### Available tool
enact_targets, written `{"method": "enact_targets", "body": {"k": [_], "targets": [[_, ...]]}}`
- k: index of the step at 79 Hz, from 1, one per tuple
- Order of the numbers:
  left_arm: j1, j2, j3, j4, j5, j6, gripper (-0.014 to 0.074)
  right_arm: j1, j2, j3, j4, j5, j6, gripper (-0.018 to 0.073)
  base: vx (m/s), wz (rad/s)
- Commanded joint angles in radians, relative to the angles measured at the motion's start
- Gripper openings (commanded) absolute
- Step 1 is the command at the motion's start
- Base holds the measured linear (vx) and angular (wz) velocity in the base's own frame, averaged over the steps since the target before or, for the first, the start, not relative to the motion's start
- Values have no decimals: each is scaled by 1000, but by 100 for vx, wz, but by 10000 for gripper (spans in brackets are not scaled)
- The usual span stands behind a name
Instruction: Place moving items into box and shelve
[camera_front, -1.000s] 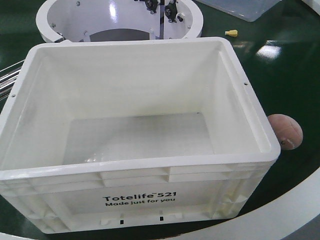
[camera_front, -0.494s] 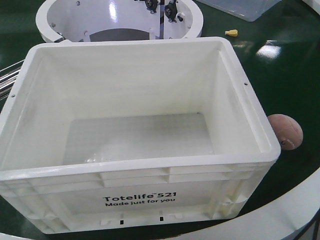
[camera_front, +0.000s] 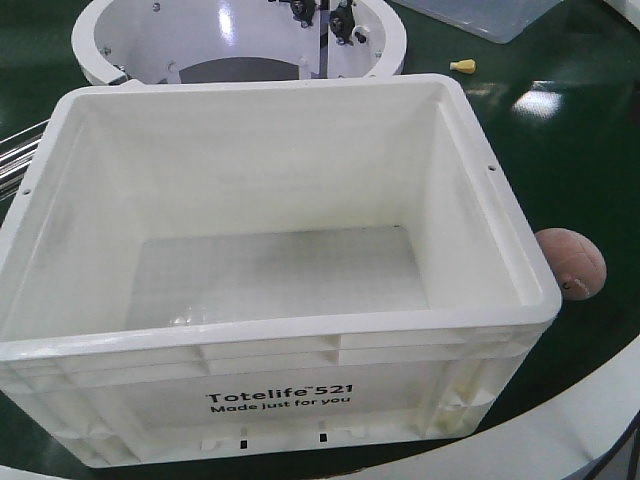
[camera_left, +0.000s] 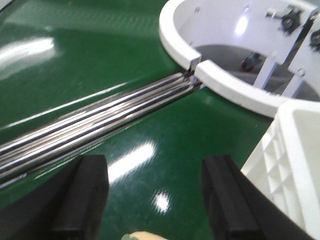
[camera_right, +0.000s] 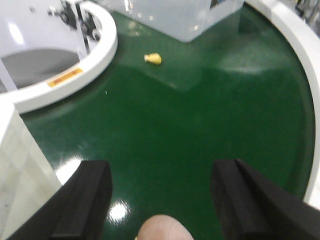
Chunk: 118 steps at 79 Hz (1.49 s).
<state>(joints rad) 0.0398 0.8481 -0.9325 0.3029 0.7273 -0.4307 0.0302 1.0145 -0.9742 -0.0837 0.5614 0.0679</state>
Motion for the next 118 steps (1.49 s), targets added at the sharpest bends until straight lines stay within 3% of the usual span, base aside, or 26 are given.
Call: {"method": "enact_targets", "body": {"k": [1, 20, 31, 46, 72, 87, 118], "targets": [[0, 34, -69, 15, -3, 12, 533, -4, 31, -92, -25, 10, 12, 505, 0, 0], [0, 197, -146, 14, 167, 46, 533, -4, 230, -272, -24, 290, 21, 505, 0, 0], [0, 280, -147, 14, 230, 46, 533, -4, 322, -290, -17, 375, 21, 505, 0, 0], [0, 372, -147, -3, 282, 83, 533, -4, 410, -290, -8, 409, 18, 505, 0, 0], [0, 503, -147, -127, 311, 173, 533, -4, 513, -290, 15, 436, -21, 505, 0, 0], [1, 542, -145, -123, 399, 227, 533, -4, 546, -290, 36, 457, -50, 505, 0, 0], [1, 661, -133, -147, 413, 229, 533, -4, 604, -290, 53, 479, -82, 505, 0, 0]]}}
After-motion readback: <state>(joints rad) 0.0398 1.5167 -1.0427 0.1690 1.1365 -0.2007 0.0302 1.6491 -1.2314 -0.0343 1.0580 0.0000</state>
